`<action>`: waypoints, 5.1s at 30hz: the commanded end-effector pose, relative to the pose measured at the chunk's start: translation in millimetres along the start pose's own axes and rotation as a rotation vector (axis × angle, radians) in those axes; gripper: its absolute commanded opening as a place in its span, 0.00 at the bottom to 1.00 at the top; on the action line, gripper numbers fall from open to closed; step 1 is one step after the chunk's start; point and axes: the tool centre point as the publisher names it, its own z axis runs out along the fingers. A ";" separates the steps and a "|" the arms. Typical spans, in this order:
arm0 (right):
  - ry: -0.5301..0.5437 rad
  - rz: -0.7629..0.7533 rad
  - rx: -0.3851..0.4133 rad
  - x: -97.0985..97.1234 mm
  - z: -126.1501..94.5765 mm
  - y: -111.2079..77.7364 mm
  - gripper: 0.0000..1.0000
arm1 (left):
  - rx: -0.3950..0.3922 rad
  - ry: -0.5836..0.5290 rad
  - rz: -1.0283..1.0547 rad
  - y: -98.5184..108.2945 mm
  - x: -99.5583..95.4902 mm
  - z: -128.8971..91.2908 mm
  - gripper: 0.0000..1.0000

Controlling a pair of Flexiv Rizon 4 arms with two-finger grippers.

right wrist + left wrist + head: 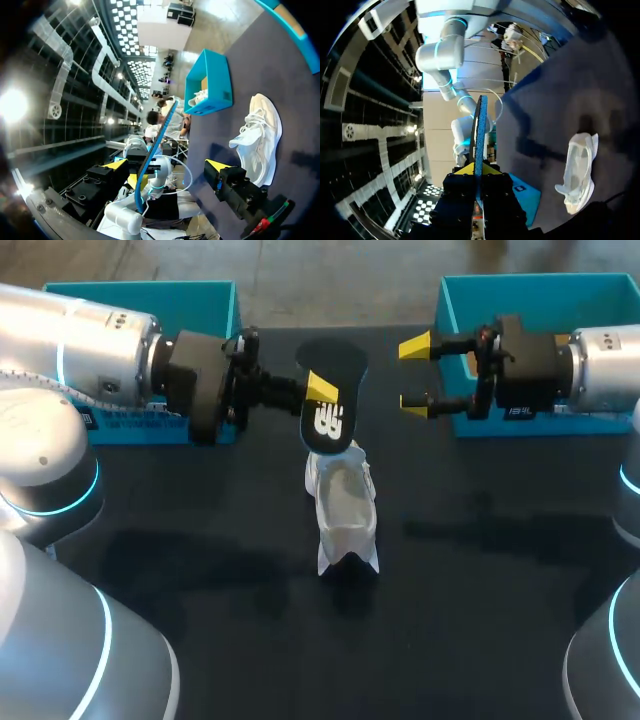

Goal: Take the shoe out of the shoebox, open the shoe tongue, remove and reinsert the insole, then place the shoe into the shoebox

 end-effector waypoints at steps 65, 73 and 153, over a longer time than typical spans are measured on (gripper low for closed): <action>0.018 0.041 0.120 -5.1 31.3 -7.2 0.00 | -0.121 0.048 0.311 -0.3 28.9 32.6 1.00; -0.015 0.063 0.117 -15.6 30.3 -5.0 0.00 | -0.105 0.150 0.254 0.4 23.8 9.8 1.00; -0.065 0.085 0.086 -46.8 33.6 -3.0 0.00 | 0.053 1.137 -0.069 78.3 -7.8 6.5 1.00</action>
